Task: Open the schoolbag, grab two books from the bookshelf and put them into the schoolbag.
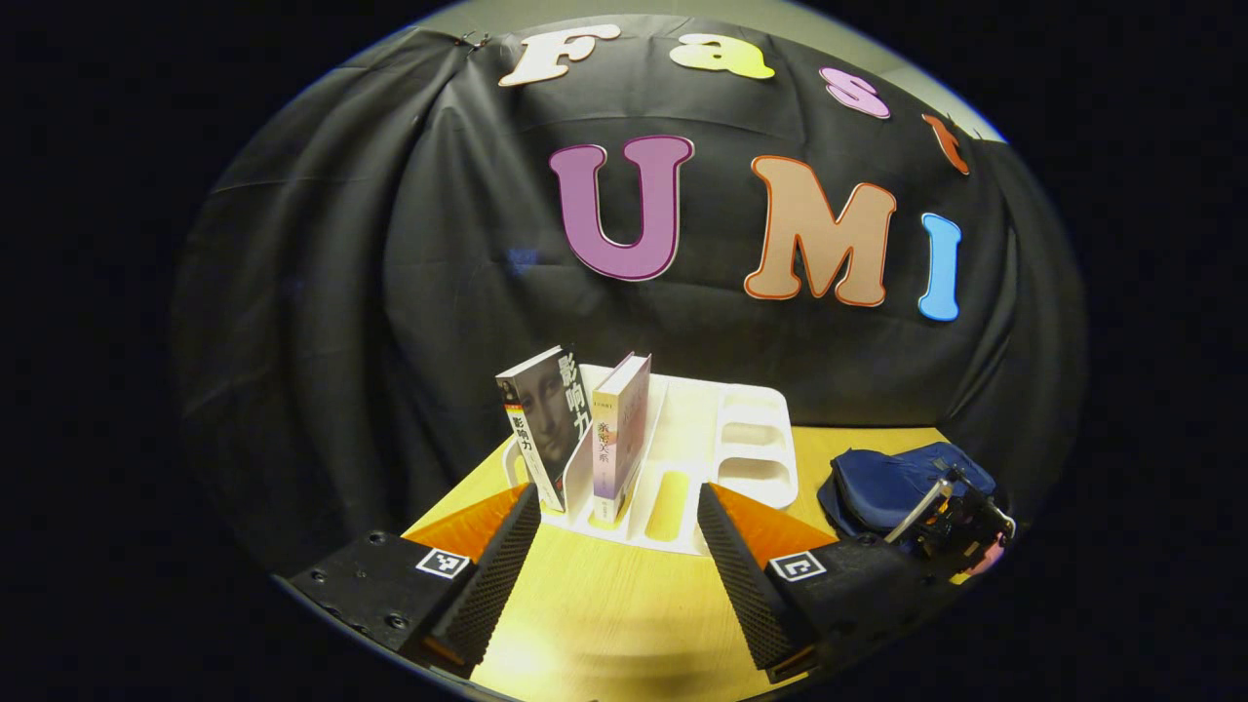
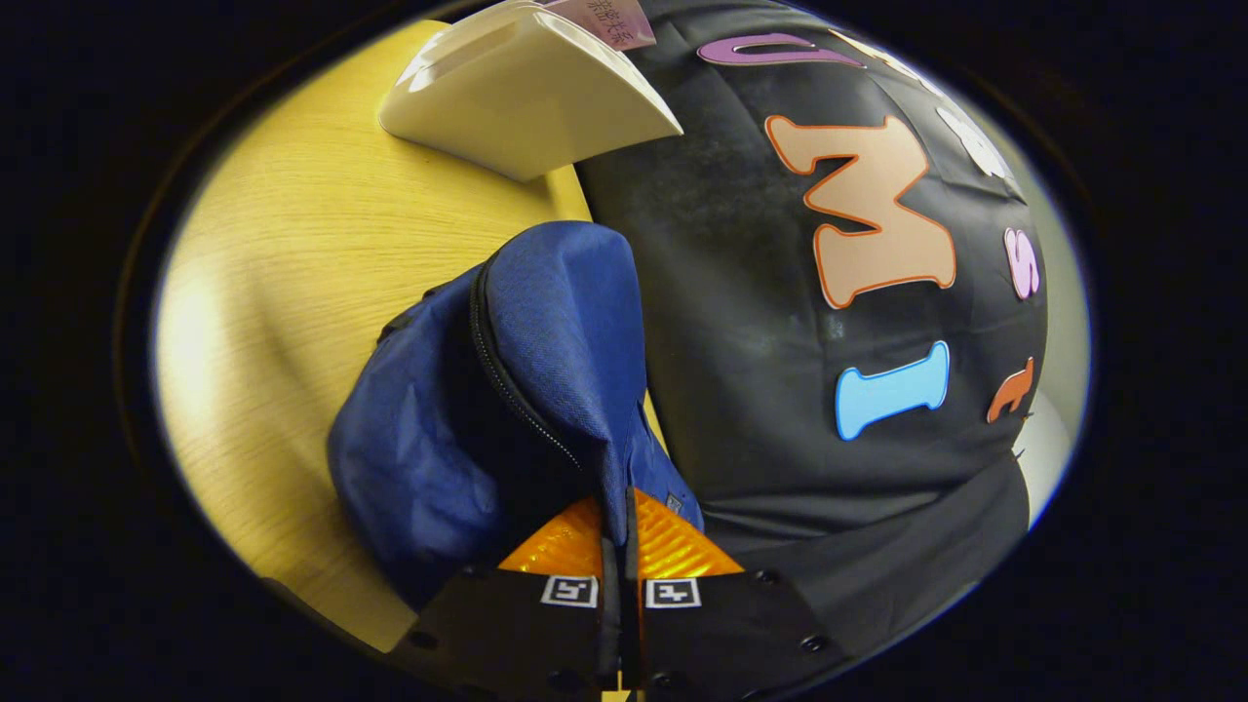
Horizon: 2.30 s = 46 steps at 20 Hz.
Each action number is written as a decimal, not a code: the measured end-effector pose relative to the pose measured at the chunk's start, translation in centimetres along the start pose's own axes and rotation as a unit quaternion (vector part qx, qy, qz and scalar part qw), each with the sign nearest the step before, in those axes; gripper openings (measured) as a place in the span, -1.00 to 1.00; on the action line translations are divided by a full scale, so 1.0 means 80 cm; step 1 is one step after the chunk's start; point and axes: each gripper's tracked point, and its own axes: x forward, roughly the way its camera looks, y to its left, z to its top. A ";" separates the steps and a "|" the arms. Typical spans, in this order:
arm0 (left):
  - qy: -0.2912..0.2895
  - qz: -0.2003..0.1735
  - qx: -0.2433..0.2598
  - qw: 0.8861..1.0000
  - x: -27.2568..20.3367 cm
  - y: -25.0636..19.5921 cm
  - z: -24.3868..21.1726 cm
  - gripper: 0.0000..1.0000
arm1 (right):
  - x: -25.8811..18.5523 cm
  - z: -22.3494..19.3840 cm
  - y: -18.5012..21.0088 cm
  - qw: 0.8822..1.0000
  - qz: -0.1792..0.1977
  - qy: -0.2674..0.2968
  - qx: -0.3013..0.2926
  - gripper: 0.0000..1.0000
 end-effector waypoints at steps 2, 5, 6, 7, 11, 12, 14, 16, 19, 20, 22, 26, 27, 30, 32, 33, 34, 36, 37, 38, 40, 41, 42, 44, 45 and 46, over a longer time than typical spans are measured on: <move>0.001 0.000 0.000 1.000 0.002 0.001 0.000 0.90 | -0.003 0.001 -0.006 1.000 0.001 -0.003 0.008 -0.95; 0.003 0.001 0.005 1.000 0.004 0.004 0.000 0.90 | -0.005 0.001 -0.018 0.999 0.004 -0.009 0.039 -0.92; 0.003 0.001 0.005 1.000 0.005 0.005 0.002 0.84 | -0.007 -0.001 -0.022 0.998 0.004 -0.007 0.057 -0.88; 0.005 0.000 0.004 1.000 0.007 0.007 0.003 0.90 | -0.006 -0.001 -0.029 0.998 0.004 -0.008 0.068 -0.98; 0.017 -0.009 -0.004 1.000 0.019 0.012 0.010 0.90 | -0.011 0.000 -0.053 0.996 -0.007 -0.011 0.090 -0.94; 0.020 -0.015 -0.003 1.000 0.025 0.012 0.013 0.90 | -0.013 -0.001 -0.059 0.995 -0.010 -0.010 0.098 -0.94; 0.025 -0.030 -0.005 0.999 0.036 0.011 0.021 0.89 | -0.012 -0.003 -0.070 0.993 -0.018 -0.008 0.113 -0.94; 0.027 -0.046 -0.001 0.999 0.052 0.008 0.034 0.89 | -0.014 -0.003 -0.081 0.992 -0.023 -0.005 0.127 -0.94; 0.043 -0.062 0.023 0.997 0.082 0.007 0.047 0.89 | -0.013 -0.006 -0.089 0.988 -0.025 0.000 0.154 -0.94; 0.051 -0.066 0.030 0.996 0.092 0.007 0.051 0.90 | -0.014 -0.007 -0.092 0.986 -0.024 0.002 0.163 -0.94; 0.070 -0.076 0.035 0.994 0.114 0.005 0.054 0.90 | -0.013 -0.007 -0.095 0.984 -0.022 0.005 0.177 -0.94; 0.123 -0.086 0.037 0.988 0.155 0.015 0.053 0.89 | -0.013 -0.008 -0.101 0.980 -0.016 0.007 0.198 -0.94; 0.137 -0.087 0.034 0.986 0.168 0.017 0.053 0.90 | -0.013 -0.011 -0.102 0.979 -0.016 0.007 0.202 -0.94; 0.181 -0.102 0.039 0.977 0.199 0.022 0.047 0.90 | -0.014 -0.011 -0.107 0.978 -0.016 0.008 0.208 -0.94; 0.214 -0.110 0.042 0.970 0.218 0.025 0.041 0.89 | -0.015 -0.012 -0.108 0.976 -0.018 0.010 0.215 -0.94; 0.231 -0.115 0.043 0.965 0.229 0.024 0.037 0.91 | -0.015 -0.014 -0.108 0.976 -0.017 0.011 0.217 -0.94; 0.246 -0.115 0.047 0.961 0.239 0.024 0.034 0.89 | -0.016 -0.013 -0.107 0.976 -0.014 0.012 0.219 -0.94; 0.273 -0.124 0.064 0.952 0.257 0.022 0.026 0.85 | -0.016 -0.012 -0.107 0.976 -0.013 0.012 0.218 -0.94; 0.291 -0.128 0.072 0.946 0.264 0.020 0.019 0.82 | -0.016 -0.014 -0.107 0.976 -0.013 0.011 0.218 -0.94; 0.309 -0.130 0.080 0.939 0.268 0.017 0.015 0.79 | -0.017 -0.013 -0.108 0.976 -0.013 0.012 0.219 -0.94; 0.339 -0.137 0.089 0.927 0.280 0.009 0.006 0.74 | -0.016 -0.013 -0.108 0.976 -0.012 0.012 0.219 -0.94; 0.353 -0.139 0.092 0.921 0.285 0.006 -0.001 0.69 | -0.016 -0.013 -0.107 0.976 -0.011 0.011 0.218 -0.94; 0.367 -0.141 0.096 0.915 0.290 0.003 -0.005 0.60 | -0.017 -0.012 -0.106 0.976 -0.011 0.011 0.217 -0.94; 0.397 -0.141 0.105 0.901 0.297 0.002 -0.018 0.50 | -0.017 -0.013 -0.106 0.977 -0.009 0.010 0.215 -0.94; 0.415 -0.143 0.107 0.892 0.296 0.002 -0.025 0.46 | -0.018 -0.013 -0.106 0.977 -0.009 0.010 0.214 -0.94; 0.430 -0.144 0.109 0.885 0.301 0.000 -0.033 0.41 | -0.018 -0.012 -0.106 0.977 -0.009 0.010 0.214 -0.94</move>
